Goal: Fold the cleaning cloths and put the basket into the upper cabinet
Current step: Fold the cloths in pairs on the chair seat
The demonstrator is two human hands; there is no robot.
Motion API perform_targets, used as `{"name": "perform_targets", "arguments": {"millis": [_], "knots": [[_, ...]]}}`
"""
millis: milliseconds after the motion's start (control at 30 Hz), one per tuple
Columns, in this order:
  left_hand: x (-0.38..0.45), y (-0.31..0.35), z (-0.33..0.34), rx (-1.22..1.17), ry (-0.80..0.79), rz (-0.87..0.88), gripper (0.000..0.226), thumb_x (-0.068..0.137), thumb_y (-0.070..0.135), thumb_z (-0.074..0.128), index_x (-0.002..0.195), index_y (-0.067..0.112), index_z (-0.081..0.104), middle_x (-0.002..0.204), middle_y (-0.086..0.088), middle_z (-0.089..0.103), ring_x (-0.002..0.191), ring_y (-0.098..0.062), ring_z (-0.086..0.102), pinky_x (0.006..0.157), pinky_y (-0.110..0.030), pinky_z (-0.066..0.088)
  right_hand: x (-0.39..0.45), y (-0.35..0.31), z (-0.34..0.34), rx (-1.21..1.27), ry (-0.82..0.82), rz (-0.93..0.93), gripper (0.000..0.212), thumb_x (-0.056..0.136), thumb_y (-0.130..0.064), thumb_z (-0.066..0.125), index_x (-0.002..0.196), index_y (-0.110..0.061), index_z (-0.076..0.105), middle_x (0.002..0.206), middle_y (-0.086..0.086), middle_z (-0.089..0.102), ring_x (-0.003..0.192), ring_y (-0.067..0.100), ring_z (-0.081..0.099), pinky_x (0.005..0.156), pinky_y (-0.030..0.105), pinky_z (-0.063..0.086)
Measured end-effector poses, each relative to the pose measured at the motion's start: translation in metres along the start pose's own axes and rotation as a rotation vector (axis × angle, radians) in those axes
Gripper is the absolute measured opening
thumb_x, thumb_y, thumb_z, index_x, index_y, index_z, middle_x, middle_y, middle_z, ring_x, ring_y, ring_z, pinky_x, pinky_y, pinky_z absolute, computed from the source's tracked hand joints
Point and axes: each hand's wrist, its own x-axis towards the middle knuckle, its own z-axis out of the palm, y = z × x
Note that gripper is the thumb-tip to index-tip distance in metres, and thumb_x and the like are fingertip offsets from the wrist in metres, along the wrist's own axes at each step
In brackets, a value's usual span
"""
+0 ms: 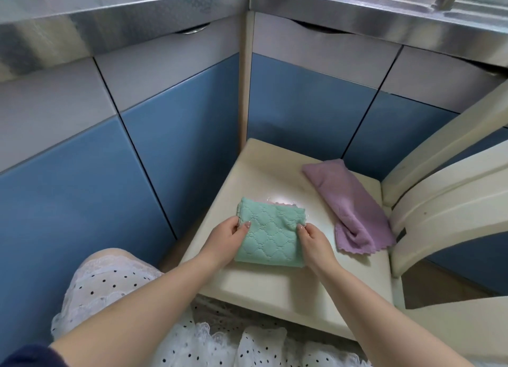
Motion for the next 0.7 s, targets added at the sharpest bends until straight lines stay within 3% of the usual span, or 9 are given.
{"name": "perform_targets", "arguments": {"millis": [233,367,500,567,633,700], "knots": [[0.021,-0.003,0.004,0.129,0.042,-0.112,0.031,0.096,0.036,0.045,0.094,0.009,0.060,0.095,-0.006,0.068,0.090,-0.024,0.063,0.084,-0.041,0.051,0.015,-0.003,0.001,-0.107,-0.034,0.038,0.027,0.099,-0.026,0.039,0.084,-0.011,0.055,0.086,0.007,0.060,0.084,0.027,0.053,0.066,0.031,0.033],[0.033,-0.002,0.005,0.206,0.032,-0.187,0.030,0.096,0.034,0.046,0.088,0.008,0.057,0.093,-0.006,0.065,0.090,-0.025,0.062,0.077,-0.033,0.047,0.020,-0.009,0.001,-0.185,-0.032,0.062,0.028,0.098,-0.029,0.039,0.082,-0.012,0.055,0.086,0.008,0.059,0.081,0.026,0.051,0.065,0.031,0.034],[0.026,0.003,-0.003,0.122,0.083,-0.227,0.030,0.092,0.040,0.051,0.105,0.012,0.051,0.094,0.001,0.063,0.093,-0.020,0.062,0.078,-0.033,0.049,0.015,-0.006,-0.005,-0.017,0.011,0.163,0.025,0.096,-0.036,0.044,0.098,-0.014,0.056,0.078,0.004,0.062,0.061,0.022,0.057,0.052,0.031,0.048],[0.014,0.003,-0.009,0.268,0.194,-0.094,0.031,0.092,0.039,0.051,0.115,0.019,0.046,0.100,0.007,0.057,0.094,-0.016,0.058,0.084,-0.036,0.048,0.010,-0.001,-0.011,0.065,0.124,0.120,0.024,0.094,-0.034,0.048,0.108,-0.015,0.054,0.079,0.004,0.064,0.062,0.021,0.061,0.063,0.037,0.054],[0.005,0.001,-0.009,0.484,0.288,0.185,0.035,0.094,0.034,0.045,0.125,0.018,0.047,0.117,0.005,0.054,0.107,-0.015,0.053,0.094,-0.036,0.045,0.004,0.006,-0.010,-0.029,0.214,-0.076,0.029,0.094,-0.029,0.049,0.117,-0.013,0.055,0.100,0.007,0.064,0.085,0.020,0.061,0.082,0.038,0.050],[0.001,-0.001,0.003,0.689,0.208,0.396,0.047,0.092,0.032,0.032,0.133,0.014,0.048,0.136,0.000,0.051,0.128,-0.019,0.045,0.108,-0.039,0.037,-0.004,0.009,0.003,-0.225,0.201,-0.332,0.038,0.091,-0.030,0.045,0.121,-0.010,0.058,0.120,0.010,0.060,0.108,0.025,0.056,0.095,0.038,0.043]]}}
